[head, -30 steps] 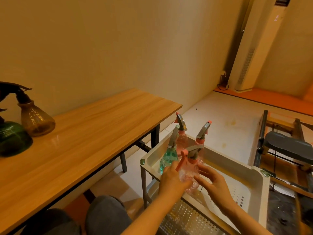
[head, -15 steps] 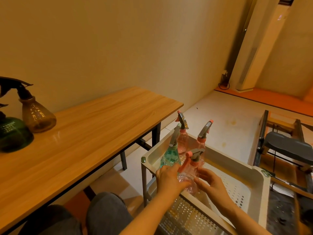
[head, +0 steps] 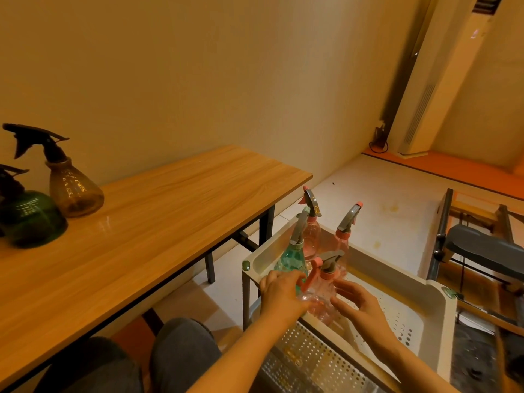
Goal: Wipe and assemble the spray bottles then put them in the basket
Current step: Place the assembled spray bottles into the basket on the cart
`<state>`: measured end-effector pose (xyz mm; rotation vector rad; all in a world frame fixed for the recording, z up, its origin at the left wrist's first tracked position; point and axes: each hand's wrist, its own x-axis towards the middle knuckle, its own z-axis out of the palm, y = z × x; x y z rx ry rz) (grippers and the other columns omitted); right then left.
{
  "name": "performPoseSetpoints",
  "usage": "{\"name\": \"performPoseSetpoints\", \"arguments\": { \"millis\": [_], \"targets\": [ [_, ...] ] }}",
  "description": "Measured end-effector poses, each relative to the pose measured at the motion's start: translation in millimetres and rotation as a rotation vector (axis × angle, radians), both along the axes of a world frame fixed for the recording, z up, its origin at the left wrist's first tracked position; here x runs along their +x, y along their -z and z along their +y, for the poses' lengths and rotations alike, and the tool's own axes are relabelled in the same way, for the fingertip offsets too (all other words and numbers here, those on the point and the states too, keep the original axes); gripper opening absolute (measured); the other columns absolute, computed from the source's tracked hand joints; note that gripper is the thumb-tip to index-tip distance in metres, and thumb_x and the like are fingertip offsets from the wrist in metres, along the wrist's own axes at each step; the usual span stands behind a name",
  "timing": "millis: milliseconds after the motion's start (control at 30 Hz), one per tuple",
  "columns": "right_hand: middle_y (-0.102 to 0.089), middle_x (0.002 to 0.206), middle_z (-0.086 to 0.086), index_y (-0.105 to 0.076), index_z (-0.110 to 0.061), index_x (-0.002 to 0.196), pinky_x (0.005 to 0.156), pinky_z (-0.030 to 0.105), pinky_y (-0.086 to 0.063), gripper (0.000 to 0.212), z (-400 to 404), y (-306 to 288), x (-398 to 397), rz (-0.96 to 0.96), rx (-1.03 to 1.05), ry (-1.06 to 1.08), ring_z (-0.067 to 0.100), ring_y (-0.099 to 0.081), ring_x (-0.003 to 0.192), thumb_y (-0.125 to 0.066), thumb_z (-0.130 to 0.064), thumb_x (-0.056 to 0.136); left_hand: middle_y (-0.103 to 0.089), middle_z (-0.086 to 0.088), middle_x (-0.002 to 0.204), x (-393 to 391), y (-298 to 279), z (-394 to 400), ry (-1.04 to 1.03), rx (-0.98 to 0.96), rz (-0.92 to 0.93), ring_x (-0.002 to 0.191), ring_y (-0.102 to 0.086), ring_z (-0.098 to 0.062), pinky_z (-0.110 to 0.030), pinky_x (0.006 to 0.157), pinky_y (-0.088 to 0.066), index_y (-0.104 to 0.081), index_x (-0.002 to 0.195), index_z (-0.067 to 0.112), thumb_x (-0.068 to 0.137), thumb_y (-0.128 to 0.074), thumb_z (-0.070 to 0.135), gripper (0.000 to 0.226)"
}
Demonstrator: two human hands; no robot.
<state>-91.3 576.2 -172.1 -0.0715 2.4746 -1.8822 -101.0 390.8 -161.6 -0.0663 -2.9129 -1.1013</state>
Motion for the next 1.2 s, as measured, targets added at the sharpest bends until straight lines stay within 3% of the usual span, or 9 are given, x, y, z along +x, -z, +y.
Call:
{"name": "performPoseSetpoints", "arguments": {
  "millis": [133, 200, 300, 433, 600, 700, 800, 1000, 1200],
  "targets": [
    [-0.061, 0.111, -0.018, -0.056, -0.036, 0.113, 0.09, 0.031, -0.049, 0.041, 3, -10, 5, 0.063, 0.065, 0.044, 0.001, -0.059, 0.103, -0.07, -0.038, 0.074, -0.056, 0.011, 0.118, 0, -3, -11, -0.004, 0.071, 0.023, 0.118, -0.039, -0.015, -0.025, 0.092, -0.028, -0.054, 0.117, 0.037, 0.079, -0.069, 0.041, 0.041],
    [-0.061, 0.11, -0.017, -0.055, -0.036, 0.111, 0.09, 0.037, -0.051, 0.034, 4, -17, 10, 0.137, 0.087, 0.074, 0.0, -0.059, 0.099, -0.068, -0.022, 0.084, -0.057, 0.009, 0.115, 1, -3, -20, -0.013, 0.149, 0.038, 0.114, -0.044, -0.013, -0.02, 0.088, -0.034, -0.056, 0.108, 0.036, 0.078, -0.072, 0.034, 0.034],
    [-0.062, 0.107, -0.016, -0.054, -0.041, 0.108, 0.085, 0.037, -0.054, 0.041, 4, -35, 15, 0.326, 0.119, 0.136, -0.001, -0.06, 0.098, -0.061, -0.006, 0.087, -0.059, 0.009, 0.113, 7, -13, -38, 0.032, 0.263, 0.069, 0.11, -0.05, -0.005, -0.009, 0.081, -0.041, -0.057, 0.108, 0.028, 0.08, -0.073, 0.023, 0.034],
    [-0.061, 0.106, -0.024, -0.052, -0.056, 0.105, 0.072, 0.024, -0.056, 0.036, -14, -85, 20, 0.517, 0.055, 0.147, 0.006, -0.062, 0.096, -0.06, -0.031, 0.08, -0.06, 0.011, 0.108, 18, -47, -69, 0.057, 0.432, 0.144, 0.102, -0.057, -0.002, -0.018, 0.085, -0.051, -0.055, 0.108, 0.029, 0.082, -0.072, 0.016, 0.034],
    [-0.062, 0.105, -0.019, -0.053, -0.053, 0.106, 0.07, 0.019, -0.056, 0.035, -70, -151, 12, 0.679, -0.062, 0.051, 0.009, -0.063, 0.094, -0.056, -0.029, 0.08, -0.061, 0.011, 0.097, 24, -103, -121, -0.085, 0.496, 0.324, 0.089, -0.06, -0.002, -0.013, 0.072, -0.051, -0.056, 0.106, 0.028, 0.087, -0.065, 0.015, 0.025],
    [-0.062, 0.108, -0.009, -0.053, -0.034, 0.113, 0.07, 0.023, -0.057, 0.034, -124, -177, 2, 0.686, -0.135, -0.043, 0.011, -0.064, 0.094, -0.053, -0.02, 0.082, -0.059, 0.009, 0.092, 27, -133, -162, -0.195, 0.474, 0.412, 0.085, -0.058, -0.003, -0.008, 0.066, -0.048, -0.057, 0.105, 0.024, 0.089, -0.062, 0.012, 0.02],
    [-0.061, 0.109, -0.002, -0.052, -0.022, 0.118, 0.069, 0.026, -0.057, 0.033, -188, -192, -2, 0.67, -0.183, -0.162, 0.011, -0.064, 0.092, -0.051, -0.018, 0.085, -0.06, 0.006, 0.091, 36, -151, -209, -0.315, 0.472, 0.493, 0.083, -0.059, -0.008, -0.013, 0.065, -0.05, -0.059, 0.102, 0.025, 0.088, -0.062, 0.008, 0.022],
    [-0.062, 0.105, -0.005, -0.052, -0.034, 0.113, 0.066, 0.029, -0.057, 0.035, -319, -174, -11, 0.554, -0.241, -0.362, 0.013, -0.064, 0.09, -0.056, -0.007, 0.092, -0.062, 0.001, 0.083, 75, -162, -301, -0.552, 0.502, 0.593, 0.071, -0.06, -0.01, -0.017, 0.06, -0.051, -0.059, 0.097, 0.027, 0.09, -0.06, 0.014, 0.015],
    [-0.054, 0.118, -0.006, -0.048, -0.032, 0.12, 0.086, 0.025, -0.05, 0.044, -451, -129, -16, 0.384, -0.129, -0.526, 0.006, -0.055, 0.106, -0.071, -0.024, 0.083, -0.061, -0.001, 0.076, 111, -153, -390, -0.815, 0.476, 0.651, 0.064, -0.058, -0.011, -0.019, 0.054, -0.047, -0.059, 0.092, 0.026, 0.091, -0.057, 0.009, 0.017]
  ]
}}
